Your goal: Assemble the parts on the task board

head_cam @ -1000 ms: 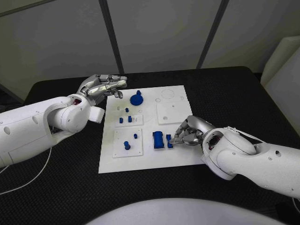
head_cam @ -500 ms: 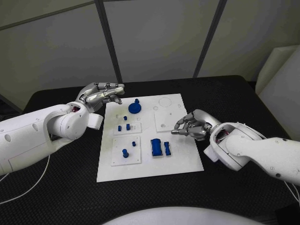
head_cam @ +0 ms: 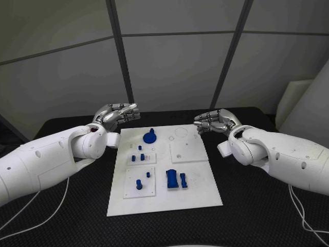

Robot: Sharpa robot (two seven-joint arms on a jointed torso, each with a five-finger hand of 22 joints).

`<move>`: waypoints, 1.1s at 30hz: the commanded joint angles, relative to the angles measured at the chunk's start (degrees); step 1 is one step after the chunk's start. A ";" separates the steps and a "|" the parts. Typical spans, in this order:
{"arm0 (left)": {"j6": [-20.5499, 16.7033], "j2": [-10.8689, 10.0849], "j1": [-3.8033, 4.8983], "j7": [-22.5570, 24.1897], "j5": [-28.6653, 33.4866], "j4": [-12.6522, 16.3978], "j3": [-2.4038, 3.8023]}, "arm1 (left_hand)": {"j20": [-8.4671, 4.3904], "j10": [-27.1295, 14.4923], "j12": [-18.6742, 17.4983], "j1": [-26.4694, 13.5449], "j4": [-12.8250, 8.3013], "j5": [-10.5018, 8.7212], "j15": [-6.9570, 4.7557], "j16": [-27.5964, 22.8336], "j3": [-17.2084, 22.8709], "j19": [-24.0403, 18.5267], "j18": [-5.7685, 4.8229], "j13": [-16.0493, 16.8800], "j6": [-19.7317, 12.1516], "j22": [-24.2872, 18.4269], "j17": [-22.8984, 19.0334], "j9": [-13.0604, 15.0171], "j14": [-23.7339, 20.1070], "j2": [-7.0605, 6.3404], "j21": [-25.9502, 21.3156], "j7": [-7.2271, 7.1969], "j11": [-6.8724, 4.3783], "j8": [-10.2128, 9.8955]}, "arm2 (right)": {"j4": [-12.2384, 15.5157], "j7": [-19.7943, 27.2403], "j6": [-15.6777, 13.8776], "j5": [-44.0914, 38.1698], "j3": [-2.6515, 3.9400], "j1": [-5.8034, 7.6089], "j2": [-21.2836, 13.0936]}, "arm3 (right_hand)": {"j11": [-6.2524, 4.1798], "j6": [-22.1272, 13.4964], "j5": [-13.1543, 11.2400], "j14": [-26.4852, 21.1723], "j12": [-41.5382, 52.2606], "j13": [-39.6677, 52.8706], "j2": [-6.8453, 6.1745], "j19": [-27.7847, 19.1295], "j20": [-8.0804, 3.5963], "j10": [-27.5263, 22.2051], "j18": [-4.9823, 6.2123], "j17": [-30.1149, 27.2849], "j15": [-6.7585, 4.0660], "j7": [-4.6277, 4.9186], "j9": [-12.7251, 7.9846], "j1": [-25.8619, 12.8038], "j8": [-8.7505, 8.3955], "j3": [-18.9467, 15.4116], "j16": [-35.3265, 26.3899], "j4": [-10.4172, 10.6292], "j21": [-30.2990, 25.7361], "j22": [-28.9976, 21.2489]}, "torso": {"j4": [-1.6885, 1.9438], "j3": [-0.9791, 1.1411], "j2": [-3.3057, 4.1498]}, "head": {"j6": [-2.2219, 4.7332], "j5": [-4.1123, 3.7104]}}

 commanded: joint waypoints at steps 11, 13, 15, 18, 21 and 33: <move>-5.82 7.46 -2.33 7.09 7.08 -9.69 0.05 | 2.39 -16.92 0.32 -5.01 5.04 -0.02 -0.66 -6.12 -9.73 -17.64 -2.36 0.04 -13.65 -12.57 -7.11 -0.22 -24.41 3.37 -8.94 -2.59 -2.73 -0.47 | -12.85 9.74 7.69 13.37 0.07 0.28 8.40 | 0.33 -4.34 -1.40 -6.58 -3.80 -17.12 2.96 -11.72 3.87 -6.19 0.71 -11.63 1.15 0.18 -16.07 -10.18 -0.07 -1.77 -8.80 -5.40 -0.41 -24.23 | 0.24 0.42 -1.42 | 1.64 1.32; -3.59 7.40 -2.41 4.06 5.02 -9.56 0.00 | -2.56 -30.93 -4.09 -26.88 3.08 -3.51 -2.59 -8.70 -11.45 -23.54 -4.98 -3.59 -27.08 -16.35 -9.80 -3.76 -33.37 5.39 -11.83 -4.54 -7.39 -4.04 | -12.72 6.92 5.14 10.14 0.02 0.17 8.40 | -2.05 -19.30 -3.29 -22.39 -7.24 -20.94 1.08 -25.55 -0.58 -21.50 -2.94 -15.21 -0.99 -2.50 -18.18 -33.93 -3.71 2.33 -12.25 -7.10 -3.85 -29.59 | 0.15 0.36 -1.36 | 1.60 1.26; -3.80 7.32 -2.42 4.10 4.94 -9.33 -0.01 | -3.09 -32.36 -4.09 -28.67 3.10 -3.51 -2.77 -8.70 -15.52 -24.07 -4.98 -3.59 -29.00 -16.74 -9.80 -3.76 -34.46 5.39 -11.83 -4.71 -7.39 -4.04 | -12.48 7.01 4.94 10.24 0.00 0.16 8.30 | -2.30 -20.71 -3.58 -23.93 -7.24 -20.94 1.05 -26.95 -0.81 -23.03 -2.94 -15.21 -1.10 -2.68 -18.88 -36.35 -3.71 2.56 -12.25 -7.10 -3.85 -30.73 | 0.27 0.36 -1.37 | 1.71 1.23; -5.21 6.79 -2.46 4.33 4.48 -7.79 -0.08 | -4.57 -36.36 -4.09 -35.15 2.49 -3.51 -7.03 -8.70 -15.52 -25.84 -4.98 -3.59 -32.77 -17.83 -9.80 -3.76 -37.05 5.39 -11.83 -9.13 -7.39 -4.04 | -10.94 7.62 3.62 10.92 -0.13 0.08 7.62 | -2.97 -24.97 -4.23 -28.35 -7.24 -20.94 -3.35 -30.87 -2.12 -27.34 -2.99 -15.21 -1.69 -3.48 -23.30 -43.01 -3.71 3.69 -12.25 -7.10 -3.85 -32.25 | 1.04 0.37 -1.45 | 2.41 1.00; -7.48 5.93 -2.53 4.72 3.73 -5.30 -0.19 | -5.71 -39.22 -4.09 -39.72 -1.81 -3.51 -7.03 -8.70 -15.52 -26.98 -5.00 -3.59 -35.37 -18.61 -9.80 -3.76 -38.86 5.39 -11.83 -9.13 -7.39 -4.04 | -8.45 8.60 1.50 12.00 -0.35 -0.05 6.54 | -3.48 -28.13 -8.49 -31.69 -7.24 -20.94 -3.35 -33.83 -3.08 -30.58 -3.93 -15.21 -5.87 -4.05 -23.30 -47.95 -3.71 4.59 -12.25 -7.10 -3.85 -33.34 | 2.28 0.39 -1.56 | 3.53 0.63; -25.27 -0.81 -3.06 7.70 -2.15 14.17 -1.06 | -9.24 -48.72 -4.09 -54.99 -1.81 -3.51 -7.03 -8.70 -15.52 -31.08 -10.27 -3.59 -44.11 -25.16 -9.80 -3.76 -44.92 5.39 -11.83 -9.13 -7.39 -4.04 | 10.89 16.23 -15.00 20.43 -2.06 -1.04 -1.91 | -7.77 -38.54 -8.49 -42.59 -7.24 -20.94 -3.35 -43.46 -6.29 -41.23 -5.55 -15.21 -5.87 -9.10 -23.30 -64.15 -3.71 7.45 -12.25 -7.10 -3.85 -36.89 | 4.21 0.41 -1.74 | 5.28 0.06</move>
